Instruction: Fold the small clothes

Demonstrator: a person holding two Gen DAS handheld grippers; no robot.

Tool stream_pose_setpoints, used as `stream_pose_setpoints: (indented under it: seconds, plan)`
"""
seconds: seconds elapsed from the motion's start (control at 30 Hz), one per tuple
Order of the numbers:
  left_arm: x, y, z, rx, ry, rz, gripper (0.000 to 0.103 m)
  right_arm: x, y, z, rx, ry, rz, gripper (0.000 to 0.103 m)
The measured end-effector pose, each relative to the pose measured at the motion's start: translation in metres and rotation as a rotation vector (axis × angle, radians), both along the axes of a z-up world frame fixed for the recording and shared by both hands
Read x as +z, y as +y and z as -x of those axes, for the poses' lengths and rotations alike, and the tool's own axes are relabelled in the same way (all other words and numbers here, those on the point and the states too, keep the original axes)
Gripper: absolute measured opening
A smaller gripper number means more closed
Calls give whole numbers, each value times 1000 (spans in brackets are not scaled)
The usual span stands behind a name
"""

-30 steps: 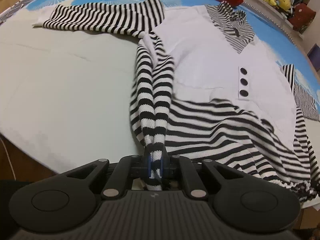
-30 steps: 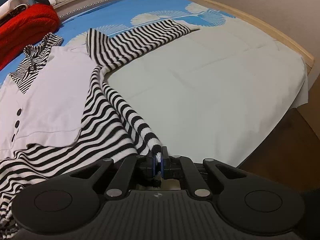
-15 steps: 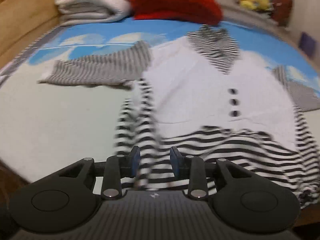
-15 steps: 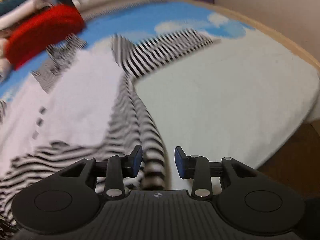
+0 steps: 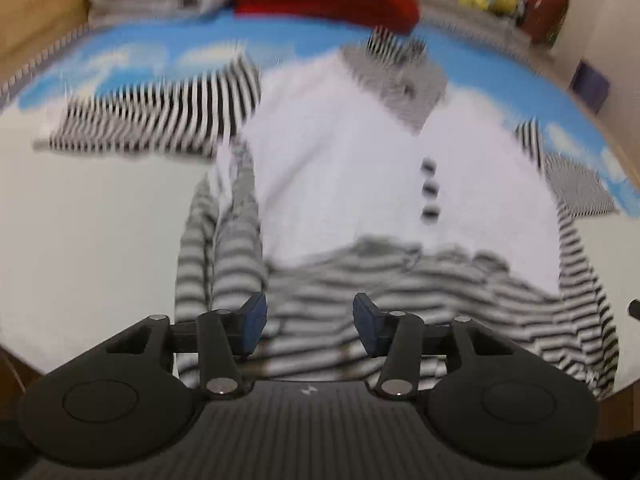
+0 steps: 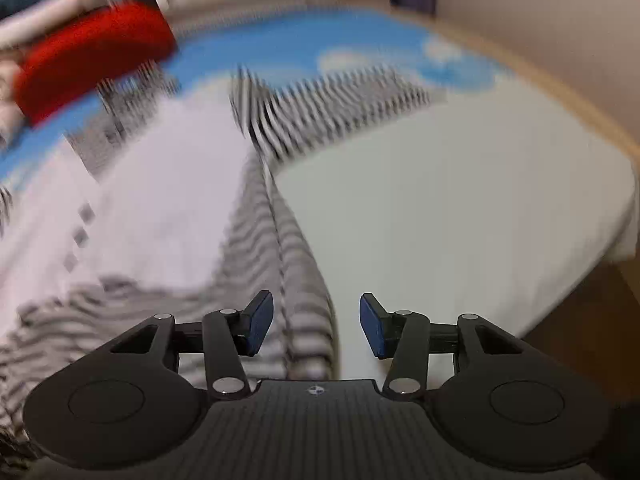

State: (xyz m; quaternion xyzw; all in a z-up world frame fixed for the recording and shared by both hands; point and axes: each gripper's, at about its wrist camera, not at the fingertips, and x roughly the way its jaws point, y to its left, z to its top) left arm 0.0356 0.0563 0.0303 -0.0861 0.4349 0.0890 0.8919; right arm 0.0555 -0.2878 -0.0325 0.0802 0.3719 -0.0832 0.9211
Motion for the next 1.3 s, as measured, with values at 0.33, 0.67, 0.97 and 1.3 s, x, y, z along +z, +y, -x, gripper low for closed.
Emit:
stream_pose_setpoints:
  seconds: [0.33, 0.67, 0.97, 1.3]
  plan:
    - [52, -10, -27, -32, -265, -88, 71, 40, 13, 5, 25, -254, 46, 49]
    - [137, -22, -97, -225, -552, -326, 87, 50, 37, -5, 66, -281, 8, 51]
    - [44, 32, -142, -116, -420, -311, 89, 108, 78, -75, 243, -308, 47, 57]
    - [26, 78, -192, 92, -281, -188, 81, 125, 157, -162, 429, -341, 45, 79]
